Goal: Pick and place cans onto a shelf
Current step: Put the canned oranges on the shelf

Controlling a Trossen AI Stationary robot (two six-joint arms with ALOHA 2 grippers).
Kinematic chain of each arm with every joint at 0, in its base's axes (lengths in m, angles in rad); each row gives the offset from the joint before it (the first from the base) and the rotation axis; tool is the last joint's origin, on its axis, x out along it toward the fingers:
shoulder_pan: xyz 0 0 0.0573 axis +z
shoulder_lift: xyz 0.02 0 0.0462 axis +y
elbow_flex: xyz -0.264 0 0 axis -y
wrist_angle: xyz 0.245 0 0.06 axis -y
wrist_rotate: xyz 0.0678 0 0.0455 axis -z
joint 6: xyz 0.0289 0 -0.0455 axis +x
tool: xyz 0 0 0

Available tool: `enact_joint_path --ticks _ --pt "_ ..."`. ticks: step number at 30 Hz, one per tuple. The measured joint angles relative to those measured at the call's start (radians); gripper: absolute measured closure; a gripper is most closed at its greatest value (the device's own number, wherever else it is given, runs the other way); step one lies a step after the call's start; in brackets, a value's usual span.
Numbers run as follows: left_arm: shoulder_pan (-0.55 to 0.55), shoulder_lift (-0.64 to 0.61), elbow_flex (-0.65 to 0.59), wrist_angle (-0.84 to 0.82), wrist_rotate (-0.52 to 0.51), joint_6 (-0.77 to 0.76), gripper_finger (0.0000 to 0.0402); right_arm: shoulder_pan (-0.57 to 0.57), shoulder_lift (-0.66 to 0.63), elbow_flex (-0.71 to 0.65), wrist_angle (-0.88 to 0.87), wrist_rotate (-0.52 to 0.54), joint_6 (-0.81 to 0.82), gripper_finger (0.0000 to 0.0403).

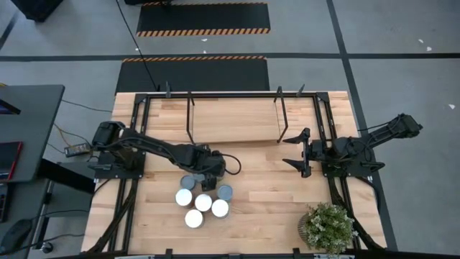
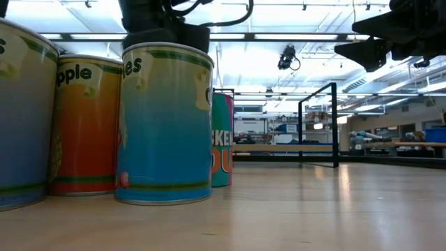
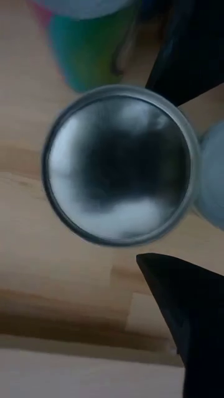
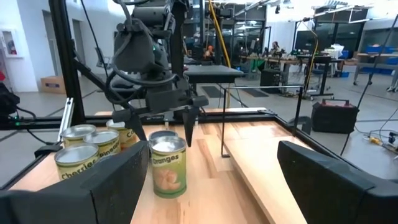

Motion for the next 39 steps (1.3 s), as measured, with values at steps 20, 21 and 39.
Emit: enact_joint_path --ticks 20,21,39 --pt "0.066 0.008 0.0 0.057 0.092 -0.274 0.0012 0.0 0.01 0.0 0.013 0.003 -0.001 0.0039" --pt "0.066 0.008 0.0 0.063 0.092 -0.284 0.0012 0.0 0.01 0.0 0.013 0.003 -0.001 0.0039" --pt "0.079 0.009 0.0 0.069 0.049 -0.331 0.0061 0.0 0.01 -0.001 0.014 0.003 -0.003 0.0039"
